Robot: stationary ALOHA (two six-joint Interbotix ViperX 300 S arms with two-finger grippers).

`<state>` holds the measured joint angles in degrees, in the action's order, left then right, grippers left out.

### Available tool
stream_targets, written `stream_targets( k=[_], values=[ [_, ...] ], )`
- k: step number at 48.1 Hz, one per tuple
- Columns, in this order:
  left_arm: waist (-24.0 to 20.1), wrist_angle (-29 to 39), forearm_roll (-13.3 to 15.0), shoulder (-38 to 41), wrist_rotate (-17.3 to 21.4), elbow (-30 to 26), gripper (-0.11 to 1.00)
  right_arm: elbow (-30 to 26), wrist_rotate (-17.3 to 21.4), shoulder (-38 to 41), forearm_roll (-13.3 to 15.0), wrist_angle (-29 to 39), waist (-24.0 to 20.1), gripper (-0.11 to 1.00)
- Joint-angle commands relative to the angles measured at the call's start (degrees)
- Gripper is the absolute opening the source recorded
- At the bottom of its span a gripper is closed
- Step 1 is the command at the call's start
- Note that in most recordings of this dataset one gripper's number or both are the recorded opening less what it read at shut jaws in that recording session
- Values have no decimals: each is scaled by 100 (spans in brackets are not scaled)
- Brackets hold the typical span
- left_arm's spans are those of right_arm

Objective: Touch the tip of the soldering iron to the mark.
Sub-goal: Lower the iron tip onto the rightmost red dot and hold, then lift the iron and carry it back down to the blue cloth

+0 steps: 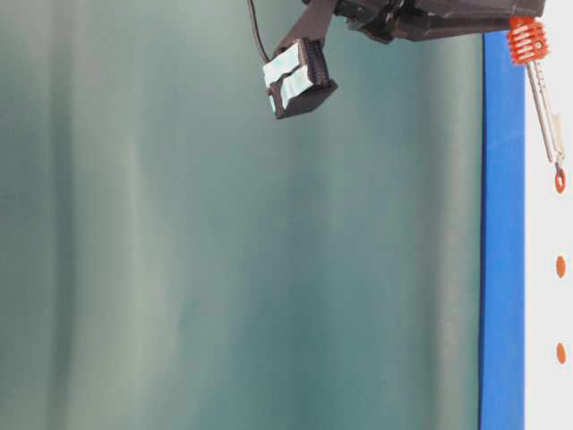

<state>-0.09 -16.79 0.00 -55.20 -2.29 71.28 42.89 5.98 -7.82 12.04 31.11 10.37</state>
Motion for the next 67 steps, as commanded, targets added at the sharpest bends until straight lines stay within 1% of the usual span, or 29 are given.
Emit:
stream_targets(
  k=[1,7,15,33,40,53,57,62,67],
  values=[
    [-9,-62,-9,44,0,-53,0,-53,-9,-53,-9,-26,9,7],
    [-9,-62,-9,44,0,-53,0,-62,-9,-53,-9,-26,9,7],
    [-9,-62,-9,44,-9,-53,0,-185,0,-272,-9,149,9,7],
    [-9,-88,-9,18,-9,-62,0,-677,-26,-1327,97,1178,9,7],
    [-9,-88,-9,18,-9,-62,0,-712,-26,-1556,97,1230,9,7],
    [-9,-88,-18,18,-18,-53,0,-694,26,-1547,62,1266,9,7],
    [-9,-88,-9,18,-18,-62,0,-686,44,-1556,18,1266,-79,7],
    [-9,-88,-9,9,-18,-62,0,-659,97,-1591,-88,1266,-290,7],
    [-9,-79,-9,9,-18,-70,0,-633,448,-1644,-141,1283,-571,7]
  ],
)
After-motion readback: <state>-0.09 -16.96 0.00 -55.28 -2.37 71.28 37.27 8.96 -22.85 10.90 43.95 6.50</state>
